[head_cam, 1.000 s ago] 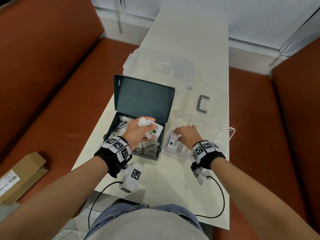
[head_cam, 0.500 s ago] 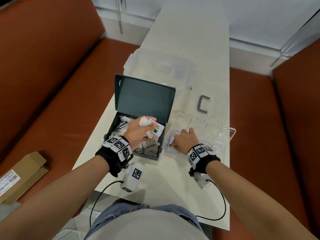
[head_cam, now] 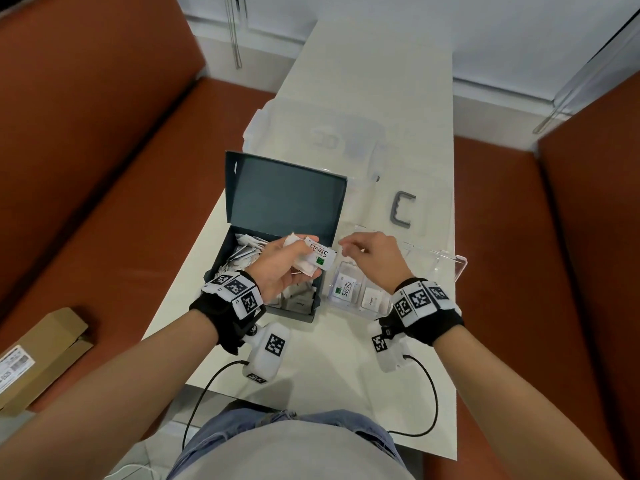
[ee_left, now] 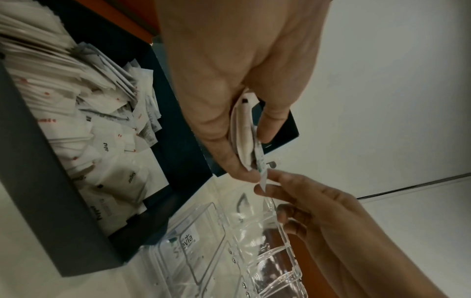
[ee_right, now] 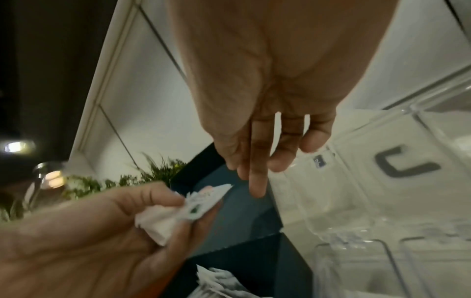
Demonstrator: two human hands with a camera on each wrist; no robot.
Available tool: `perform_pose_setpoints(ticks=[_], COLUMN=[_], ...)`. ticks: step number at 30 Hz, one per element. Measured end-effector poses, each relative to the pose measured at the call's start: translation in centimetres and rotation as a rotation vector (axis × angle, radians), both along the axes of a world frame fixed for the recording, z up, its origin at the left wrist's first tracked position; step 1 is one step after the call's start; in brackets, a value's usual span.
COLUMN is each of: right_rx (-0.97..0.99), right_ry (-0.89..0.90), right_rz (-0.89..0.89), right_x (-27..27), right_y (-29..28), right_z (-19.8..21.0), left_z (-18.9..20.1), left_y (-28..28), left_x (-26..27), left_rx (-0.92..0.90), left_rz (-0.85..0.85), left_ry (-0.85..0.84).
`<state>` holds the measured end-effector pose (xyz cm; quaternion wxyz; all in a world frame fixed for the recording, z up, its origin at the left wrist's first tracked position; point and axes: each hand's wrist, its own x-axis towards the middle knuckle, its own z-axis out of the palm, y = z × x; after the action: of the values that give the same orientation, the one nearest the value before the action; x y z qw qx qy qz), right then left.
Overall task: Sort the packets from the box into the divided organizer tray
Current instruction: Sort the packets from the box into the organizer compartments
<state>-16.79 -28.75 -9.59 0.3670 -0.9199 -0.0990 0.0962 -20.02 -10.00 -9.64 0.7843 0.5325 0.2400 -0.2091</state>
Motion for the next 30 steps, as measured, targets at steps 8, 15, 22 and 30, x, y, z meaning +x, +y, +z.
perform_pose_setpoints(ticks=[8,15,22,30], right_rx=[0.176,0.060,-0.129,-0.238], right_ry=[0.112,0.153,0.231,0.306], right_rz=[-0.033,0.073,-0.125,-0.129], right_x=[-0.3,0.8,1.2,0.2], right_y=[1.0,0.5,-1.2,0.0], right_z=[1.0,1.6,-1.0,-3.8], left_z=[0.5,0.7,0.2,0.4], left_y=[-0.6,-0.9,0.0,-0.4], left_x=[-0.2,-0.4,-0.4,-0.7], left_rx=[0.090,0.167,0.199,0.217], left_rz=[-0.114,-0.160,-0.088,-0.094], left_ry=[-0.134,-0.179,-0.127,-0.117])
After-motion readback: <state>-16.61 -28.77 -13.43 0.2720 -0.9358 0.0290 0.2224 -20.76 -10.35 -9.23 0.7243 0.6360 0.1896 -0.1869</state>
